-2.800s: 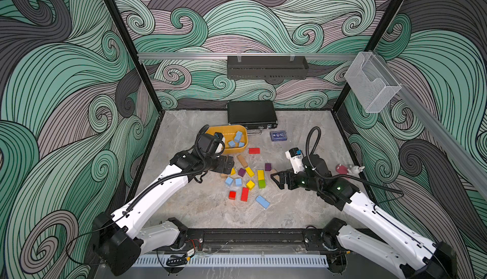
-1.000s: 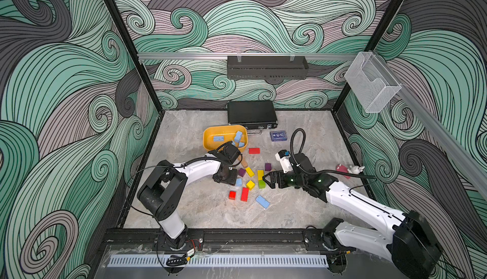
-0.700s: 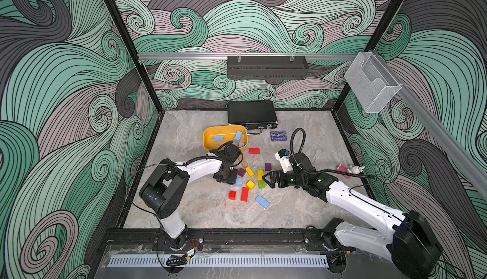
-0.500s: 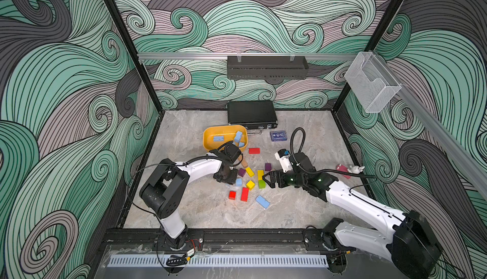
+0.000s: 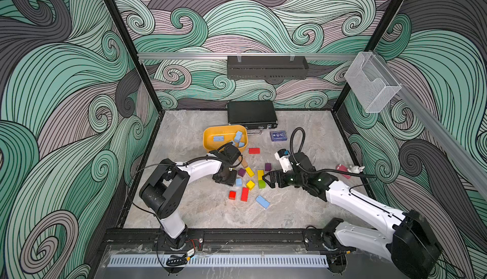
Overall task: Pick out the blue building blocks
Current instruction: Pick up the building block from the center of the board.
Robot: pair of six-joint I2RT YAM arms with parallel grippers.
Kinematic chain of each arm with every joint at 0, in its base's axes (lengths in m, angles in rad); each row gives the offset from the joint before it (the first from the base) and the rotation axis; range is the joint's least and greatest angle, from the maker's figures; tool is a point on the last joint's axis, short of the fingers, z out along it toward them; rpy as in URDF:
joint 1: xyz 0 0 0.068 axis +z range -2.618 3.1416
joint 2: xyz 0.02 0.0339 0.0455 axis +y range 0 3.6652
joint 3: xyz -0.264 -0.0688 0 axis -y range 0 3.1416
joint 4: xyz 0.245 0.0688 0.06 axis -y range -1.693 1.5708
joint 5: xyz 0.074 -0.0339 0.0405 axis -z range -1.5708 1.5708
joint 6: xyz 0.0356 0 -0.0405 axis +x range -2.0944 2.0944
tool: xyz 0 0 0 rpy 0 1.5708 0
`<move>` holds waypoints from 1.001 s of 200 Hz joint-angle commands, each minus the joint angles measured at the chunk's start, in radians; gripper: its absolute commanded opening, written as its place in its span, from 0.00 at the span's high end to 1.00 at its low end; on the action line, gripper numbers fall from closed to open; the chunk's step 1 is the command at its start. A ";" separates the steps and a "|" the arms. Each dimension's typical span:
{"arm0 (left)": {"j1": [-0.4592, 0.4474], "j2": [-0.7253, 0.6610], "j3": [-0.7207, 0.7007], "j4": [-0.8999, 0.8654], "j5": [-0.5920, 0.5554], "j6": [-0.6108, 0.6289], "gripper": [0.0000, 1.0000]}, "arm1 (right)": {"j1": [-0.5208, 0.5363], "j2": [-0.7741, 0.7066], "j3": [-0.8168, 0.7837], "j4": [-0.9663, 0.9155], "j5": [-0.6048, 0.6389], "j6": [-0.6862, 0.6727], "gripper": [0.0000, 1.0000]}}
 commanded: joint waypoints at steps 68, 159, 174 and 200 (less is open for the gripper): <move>-0.008 -0.045 -0.012 -0.026 -0.026 -0.020 0.74 | 0.003 -0.001 0.035 -0.023 -0.001 -0.022 0.01; -0.009 -0.119 -0.003 -0.070 -0.052 -0.028 1.00 | 0.003 -0.023 0.082 -0.058 -0.019 -0.042 0.01; -0.010 -0.147 0.010 -0.087 -0.065 -0.029 1.00 | 0.003 -0.030 0.095 -0.067 -0.020 -0.044 0.01; -0.009 -0.195 0.042 -0.116 -0.087 -0.020 1.00 | 0.003 -0.047 0.114 -0.076 -0.020 -0.047 0.01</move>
